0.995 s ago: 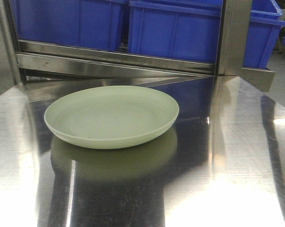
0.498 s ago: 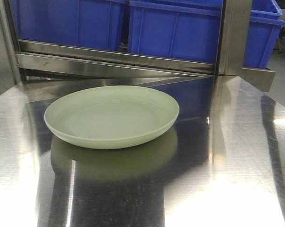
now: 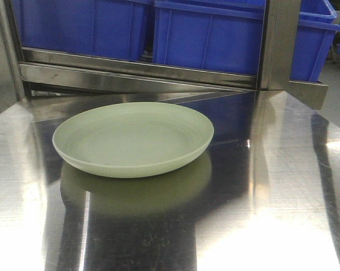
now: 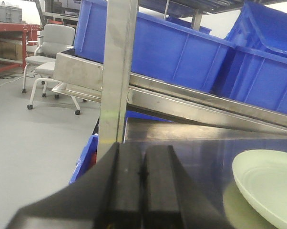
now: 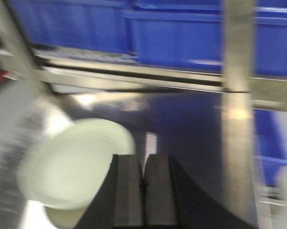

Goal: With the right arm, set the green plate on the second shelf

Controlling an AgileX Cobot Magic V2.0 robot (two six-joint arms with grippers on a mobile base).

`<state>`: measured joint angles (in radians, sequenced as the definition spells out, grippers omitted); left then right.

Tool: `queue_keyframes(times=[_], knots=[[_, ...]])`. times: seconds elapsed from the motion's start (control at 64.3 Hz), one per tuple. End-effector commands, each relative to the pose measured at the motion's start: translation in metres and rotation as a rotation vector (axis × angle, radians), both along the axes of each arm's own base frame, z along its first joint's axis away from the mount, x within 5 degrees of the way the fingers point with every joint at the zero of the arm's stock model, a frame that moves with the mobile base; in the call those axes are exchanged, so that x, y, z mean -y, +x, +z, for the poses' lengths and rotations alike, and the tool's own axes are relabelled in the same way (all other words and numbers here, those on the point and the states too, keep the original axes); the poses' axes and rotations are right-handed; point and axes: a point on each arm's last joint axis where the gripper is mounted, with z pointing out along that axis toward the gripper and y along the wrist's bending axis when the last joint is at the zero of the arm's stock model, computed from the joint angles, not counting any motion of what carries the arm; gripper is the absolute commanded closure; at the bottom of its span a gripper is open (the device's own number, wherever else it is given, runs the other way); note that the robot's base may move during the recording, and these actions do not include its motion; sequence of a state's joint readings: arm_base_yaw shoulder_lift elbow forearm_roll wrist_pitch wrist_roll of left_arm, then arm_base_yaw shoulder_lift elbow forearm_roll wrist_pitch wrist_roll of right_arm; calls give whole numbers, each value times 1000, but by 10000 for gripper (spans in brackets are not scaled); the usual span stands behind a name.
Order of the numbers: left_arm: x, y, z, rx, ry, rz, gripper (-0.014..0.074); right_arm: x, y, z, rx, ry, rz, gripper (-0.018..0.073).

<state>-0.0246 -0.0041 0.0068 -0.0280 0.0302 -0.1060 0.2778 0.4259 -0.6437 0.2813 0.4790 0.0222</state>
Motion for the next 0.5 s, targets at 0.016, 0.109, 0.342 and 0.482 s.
queue_keyframes(times=[0.016, 0.109, 0.342, 0.482], knots=[[0, 0, -5, 62, -13, 3, 466, -11, 12, 35, 35, 196, 62, 514], [0, 0, -5, 62, -13, 3, 466, -19, 23, 42, 3, 286, 93, 514], [0, 0, -5, 62, -13, 3, 466, -46, 69, 49, -110, -61, 238, 505], [0, 0, -5, 62, -13, 3, 466, -68, 116, 49, -260, -231, 351, 505]])
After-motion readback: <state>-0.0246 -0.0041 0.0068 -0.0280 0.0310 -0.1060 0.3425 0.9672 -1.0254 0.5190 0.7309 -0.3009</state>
